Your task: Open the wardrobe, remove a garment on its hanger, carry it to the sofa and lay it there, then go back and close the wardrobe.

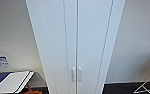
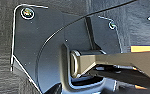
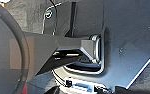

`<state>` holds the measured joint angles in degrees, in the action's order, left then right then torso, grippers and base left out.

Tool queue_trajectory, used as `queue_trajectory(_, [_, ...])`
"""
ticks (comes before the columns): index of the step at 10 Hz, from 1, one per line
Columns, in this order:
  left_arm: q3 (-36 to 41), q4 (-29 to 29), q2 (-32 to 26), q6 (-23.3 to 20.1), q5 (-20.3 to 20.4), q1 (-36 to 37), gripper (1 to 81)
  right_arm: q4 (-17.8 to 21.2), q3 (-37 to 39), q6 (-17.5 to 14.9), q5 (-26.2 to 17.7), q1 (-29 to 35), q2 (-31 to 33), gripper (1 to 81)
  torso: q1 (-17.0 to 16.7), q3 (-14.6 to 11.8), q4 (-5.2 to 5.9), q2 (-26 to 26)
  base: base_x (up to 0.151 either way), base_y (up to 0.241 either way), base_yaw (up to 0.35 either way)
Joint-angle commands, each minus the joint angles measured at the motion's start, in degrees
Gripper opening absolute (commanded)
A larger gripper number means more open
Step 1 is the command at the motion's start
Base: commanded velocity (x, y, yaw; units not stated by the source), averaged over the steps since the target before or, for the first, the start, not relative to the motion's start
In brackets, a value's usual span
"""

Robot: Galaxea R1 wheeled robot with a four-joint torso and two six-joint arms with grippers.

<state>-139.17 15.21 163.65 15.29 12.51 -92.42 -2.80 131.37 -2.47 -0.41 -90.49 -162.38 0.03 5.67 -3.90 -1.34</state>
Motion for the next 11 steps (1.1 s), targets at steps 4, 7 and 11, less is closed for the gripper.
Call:
queue_trajectory(4, [0.73, 0.78, -0.94, 0.36, -2.4, 1.05, 81.1, -0.01, -4.69, -0.07, -3.45, 2.89, 3.15, 81.1, 0.07, 0.02, 0.0, 0.05, 0.02, 0.0, 0.0])
queue_trajectory(7, [10.55, 0.78, -9.8, 0.53, -2.4, 2.89, 81.1, 0.08, -21.05, 0.45, -3.63, 7.38, 15.11, 81.1, 0.02, 0.02, 0.0, 0.02, 0.0, 0.0, 0.0])
queue_trajectory(11, [29.55, 0.25, -25.63, 0.62, -2.31, 7.46, 81.1, 0.52, -31.52, 2.55, -3.8, 15.45, 28.21, 81.1, 0.02, 0.02, 0.0, 0.02, 0.0, 0.0, 0.0])
